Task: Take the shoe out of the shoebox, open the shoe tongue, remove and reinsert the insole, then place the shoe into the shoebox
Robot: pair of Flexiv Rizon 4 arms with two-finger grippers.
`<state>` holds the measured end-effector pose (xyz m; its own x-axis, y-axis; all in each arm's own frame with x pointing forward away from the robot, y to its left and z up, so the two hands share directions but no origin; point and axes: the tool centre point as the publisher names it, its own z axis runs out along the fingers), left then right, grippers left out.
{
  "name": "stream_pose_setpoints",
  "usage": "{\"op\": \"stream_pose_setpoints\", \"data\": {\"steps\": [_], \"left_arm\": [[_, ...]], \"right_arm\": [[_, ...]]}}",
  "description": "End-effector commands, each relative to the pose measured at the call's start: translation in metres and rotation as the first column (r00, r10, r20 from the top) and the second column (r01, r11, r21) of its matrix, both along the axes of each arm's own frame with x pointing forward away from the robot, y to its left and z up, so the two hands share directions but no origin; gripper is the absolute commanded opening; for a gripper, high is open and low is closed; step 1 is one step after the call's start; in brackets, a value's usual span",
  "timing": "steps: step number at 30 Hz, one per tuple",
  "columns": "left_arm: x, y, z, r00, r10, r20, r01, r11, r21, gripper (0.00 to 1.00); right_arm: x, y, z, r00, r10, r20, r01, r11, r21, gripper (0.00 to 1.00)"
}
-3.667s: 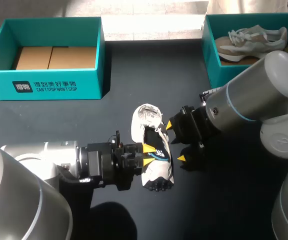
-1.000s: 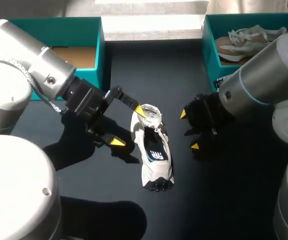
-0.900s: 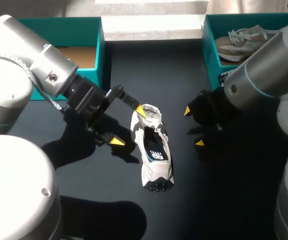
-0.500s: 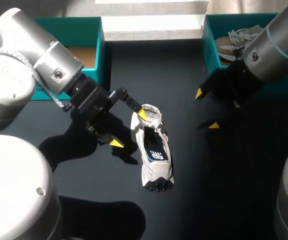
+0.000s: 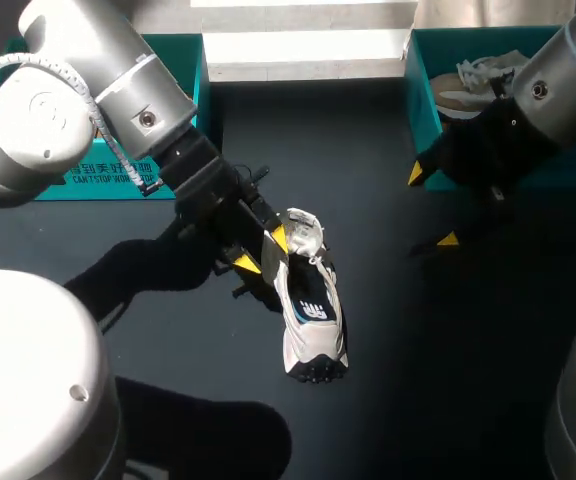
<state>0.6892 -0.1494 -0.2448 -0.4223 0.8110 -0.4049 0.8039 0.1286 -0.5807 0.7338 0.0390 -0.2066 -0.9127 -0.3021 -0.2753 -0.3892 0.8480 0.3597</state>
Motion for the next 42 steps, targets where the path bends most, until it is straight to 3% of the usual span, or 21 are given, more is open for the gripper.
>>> {"op": "stream_pose_setpoints", "data": {"steps": [1,9,22,27,32,42], "left_arm": [[0.005,-0.008,-0.001,0.998,-0.056,-0.006,0.056,0.989,0.134,0.00],[0.001,-0.015,-0.011,0.989,-0.116,0.093,0.086,0.957,0.279,0.00],[0.001,-0.015,-0.011,0.989,-0.116,0.093,0.086,0.957,0.279,0.00],[-0.016,-0.032,-0.035,0.981,-0.179,0.078,0.144,0.933,0.329,0.00],[-0.026,-0.035,-0.049,0.976,-0.201,0.079,0.161,0.920,0.358,0.00],[-0.001,-0.040,-0.081,0.972,-0.161,0.169,0.080,0.911,0.404,0.00]], "right_arm": [[0.000,0.001,-0.002,1.000,-0.001,0.002,0.001,1.000,-0.001,1.00],[0.000,0.001,-0.002,1.000,-0.001,0.002,0.001,1.000,-0.001,1.00],[0.000,0.001,-0.002,1.000,-0.001,0.002,0.001,1.000,-0.001,1.00],[0.000,0.001,-0.002,1.000,-0.001,0.002,0.001,1.000,-0.001,1.00],[0.000,0.001,-0.002,1.000,-0.001,0.002,0.001,1.000,-0.001,1.00],[0.000,0.001,-0.002,1.000,-0.001,0.002,0.001,1.000,-0.001,1.00]]}}
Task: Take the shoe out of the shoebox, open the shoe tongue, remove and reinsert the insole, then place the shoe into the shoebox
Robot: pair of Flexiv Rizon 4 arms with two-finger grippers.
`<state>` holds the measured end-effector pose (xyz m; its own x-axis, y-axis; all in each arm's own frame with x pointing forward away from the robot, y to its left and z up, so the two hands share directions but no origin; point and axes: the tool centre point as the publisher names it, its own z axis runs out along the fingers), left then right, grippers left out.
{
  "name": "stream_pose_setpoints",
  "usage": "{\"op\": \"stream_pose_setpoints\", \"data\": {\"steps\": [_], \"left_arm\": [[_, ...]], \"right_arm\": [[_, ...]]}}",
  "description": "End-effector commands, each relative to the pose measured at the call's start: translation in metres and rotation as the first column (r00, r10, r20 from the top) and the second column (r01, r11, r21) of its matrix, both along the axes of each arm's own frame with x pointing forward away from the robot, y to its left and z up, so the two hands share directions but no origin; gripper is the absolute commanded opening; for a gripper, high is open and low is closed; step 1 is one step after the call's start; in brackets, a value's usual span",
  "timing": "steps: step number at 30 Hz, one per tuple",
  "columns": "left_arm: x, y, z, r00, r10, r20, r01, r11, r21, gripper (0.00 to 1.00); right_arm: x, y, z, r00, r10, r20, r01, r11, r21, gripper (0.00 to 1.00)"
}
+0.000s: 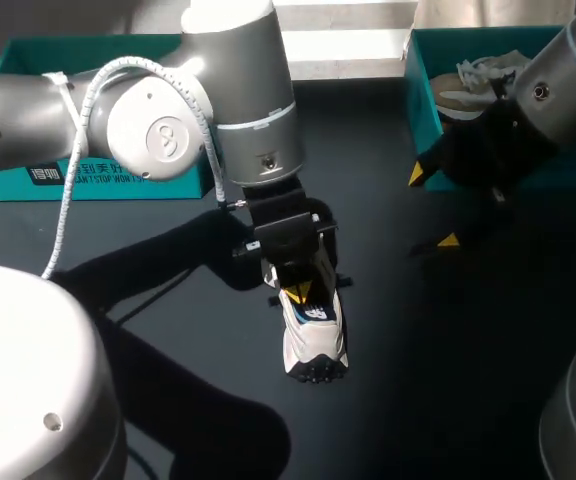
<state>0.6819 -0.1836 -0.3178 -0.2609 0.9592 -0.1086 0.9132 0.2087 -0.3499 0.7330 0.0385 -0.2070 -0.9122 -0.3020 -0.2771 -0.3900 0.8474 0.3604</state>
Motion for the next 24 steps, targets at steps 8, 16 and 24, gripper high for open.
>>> {"op": "stream_pose_setpoints", "data": {"steps": [8,16,24], "left_arm": [[0.033,-0.006,-0.030,0.990,0.037,0.136,-0.041,0.999,0.027,0.00],[0.035,-0.009,-0.054,0.979,0.053,0.196,-0.059,0.998,0.025,0.00],[0.026,-0.011,-0.072,0.975,0.047,0.219,-0.057,0.998,0.041,0.00]], "right_arm": [[0.000,0.001,-0.001,1.000,-0.001,0.001,0.001,1.000,-0.003,1.00],[0.000,0.001,-0.001,1.000,-0.001,0.001,0.001,1.000,-0.003,1.00],[0.000,0.001,-0.001,1.000,-0.001,0.001,0.001,1.000,-0.003,1.00]]}}
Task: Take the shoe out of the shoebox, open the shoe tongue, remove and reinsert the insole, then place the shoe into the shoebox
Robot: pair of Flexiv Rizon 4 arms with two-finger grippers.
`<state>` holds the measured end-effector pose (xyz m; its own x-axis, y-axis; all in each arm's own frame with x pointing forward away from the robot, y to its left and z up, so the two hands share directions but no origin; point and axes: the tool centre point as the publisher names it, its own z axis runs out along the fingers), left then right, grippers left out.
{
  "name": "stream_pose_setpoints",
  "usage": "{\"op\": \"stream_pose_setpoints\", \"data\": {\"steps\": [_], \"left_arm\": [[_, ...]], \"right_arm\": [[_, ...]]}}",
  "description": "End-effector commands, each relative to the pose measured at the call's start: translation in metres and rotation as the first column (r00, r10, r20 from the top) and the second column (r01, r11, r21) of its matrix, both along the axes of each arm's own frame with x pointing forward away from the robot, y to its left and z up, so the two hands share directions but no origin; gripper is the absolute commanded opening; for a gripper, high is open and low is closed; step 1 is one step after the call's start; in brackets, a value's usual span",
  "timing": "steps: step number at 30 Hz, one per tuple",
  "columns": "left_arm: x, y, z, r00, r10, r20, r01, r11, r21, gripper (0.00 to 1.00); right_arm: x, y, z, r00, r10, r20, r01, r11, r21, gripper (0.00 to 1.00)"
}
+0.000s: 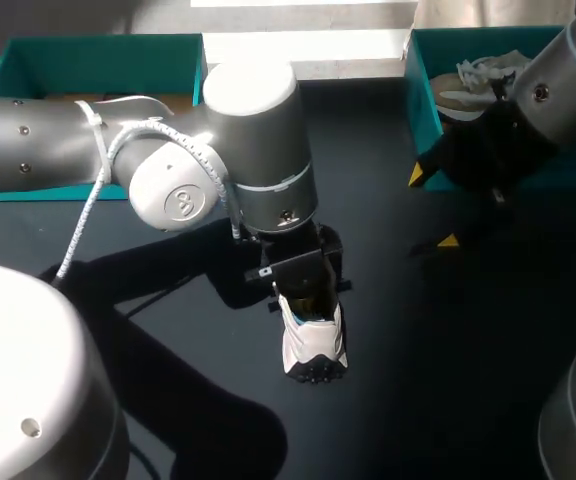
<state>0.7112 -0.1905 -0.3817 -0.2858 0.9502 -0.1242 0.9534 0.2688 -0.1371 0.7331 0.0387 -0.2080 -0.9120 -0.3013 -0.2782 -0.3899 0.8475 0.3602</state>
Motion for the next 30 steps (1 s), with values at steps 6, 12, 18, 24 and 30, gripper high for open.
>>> {"op": "stream_pose_setpoints", "data": {"steps": [6,12,18,24,30], "left_arm": [[-0.008,0.000,0.009,1.000,-0.009,0.027,0.009,1.000,-0.008,0.00],[-0.015,-0.002,0.027,0.999,-0.039,0.025,0.040,0.998,-0.038,0.00],[-0.022,-0.013,0.013,0.999,-0.037,-0.017,0.036,0.997,-0.073,0.00],[-0.022,-0.021,-0.009,1.000,-0.020,-0.022,0.019,0.997,-0.068,0.00],[-0.024,-0.016,-0.008,1.000,-0.022,-0.012,0.021,0.999,-0.046,0.00]], "right_arm": [[0.000,0.001,0.000,1.000,-0.001,0.000,0.001,1.000,-0.003,1.00],[0.000,0.001,0.000,1.000,-0.001,0.000,0.001,1.000,-0.003,1.00],[0.000,0.001,0.000,1.000,-0.001,0.000,0.001,1.000,-0.003,1.00],[0.000,0.001,0.000,1.000,-0.001,0.000,0.001,1.000,-0.003,1.00],[0.000,0.001,0.000,1.000,-0.001,0.000,0.001,1.000,-0.003,1.00]]}}
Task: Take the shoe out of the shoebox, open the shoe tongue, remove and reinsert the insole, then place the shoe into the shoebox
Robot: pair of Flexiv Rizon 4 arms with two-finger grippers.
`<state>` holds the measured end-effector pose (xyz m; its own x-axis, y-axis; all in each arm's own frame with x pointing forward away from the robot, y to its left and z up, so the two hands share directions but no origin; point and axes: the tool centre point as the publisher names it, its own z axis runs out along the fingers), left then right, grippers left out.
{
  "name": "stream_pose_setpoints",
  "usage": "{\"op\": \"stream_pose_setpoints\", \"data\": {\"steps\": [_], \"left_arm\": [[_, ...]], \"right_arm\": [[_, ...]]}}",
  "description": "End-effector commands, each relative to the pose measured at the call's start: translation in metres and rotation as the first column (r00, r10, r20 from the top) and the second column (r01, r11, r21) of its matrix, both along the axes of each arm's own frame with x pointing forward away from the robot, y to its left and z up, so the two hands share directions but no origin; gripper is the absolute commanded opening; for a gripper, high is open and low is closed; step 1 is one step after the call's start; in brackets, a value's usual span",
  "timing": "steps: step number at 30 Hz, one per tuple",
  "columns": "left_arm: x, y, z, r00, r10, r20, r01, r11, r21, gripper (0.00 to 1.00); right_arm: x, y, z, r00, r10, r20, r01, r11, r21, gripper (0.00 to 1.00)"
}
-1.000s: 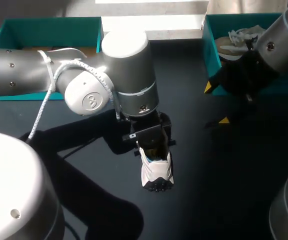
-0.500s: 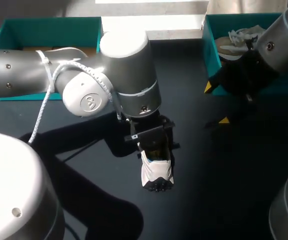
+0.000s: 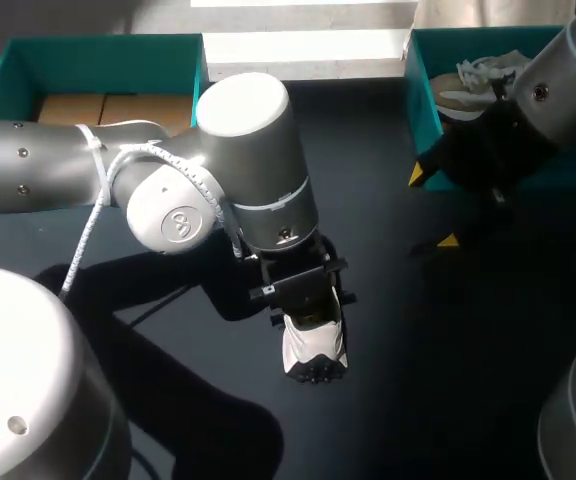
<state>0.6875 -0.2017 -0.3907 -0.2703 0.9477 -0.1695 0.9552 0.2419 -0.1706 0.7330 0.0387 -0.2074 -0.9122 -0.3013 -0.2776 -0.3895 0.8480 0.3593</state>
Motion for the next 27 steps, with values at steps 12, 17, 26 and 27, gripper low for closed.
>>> {"op": "stream_pose_setpoints", "data": {"steps": [12,17,26,27], "left_arm": [[-0.021,-0.009,0.024,0.997,-0.060,-0.042,0.059,0.998,-0.036,0.00],[-0.023,-0.013,0.006,0.996,-0.062,-0.062,0.060,0.998,-0.033,0.00],[-0.018,-0.013,-0.024,0.998,-0.054,-0.033,0.054,0.999,-0.005,0.00],[-0.017,-0.013,-0.025,0.999,-0.045,-0.025,0.045,0.999,-0.010,0.00]], "right_arm": [[0.000,0.001,-0.001,1.000,-0.001,0.000,0.001,1.000,-0.002,1.00],[0.000,0.001,-0.001,1.000,-0.001,0.000,0.001,1.000,-0.002,1.00],[0.000,0.001,-0.001,1.000,-0.001,0.000,0.001,1.000,-0.002,1.00],[0.000,0.001,-0.001,1.000,-0.001,0.000,0.001,1.000,-0.002,1.00]]}}
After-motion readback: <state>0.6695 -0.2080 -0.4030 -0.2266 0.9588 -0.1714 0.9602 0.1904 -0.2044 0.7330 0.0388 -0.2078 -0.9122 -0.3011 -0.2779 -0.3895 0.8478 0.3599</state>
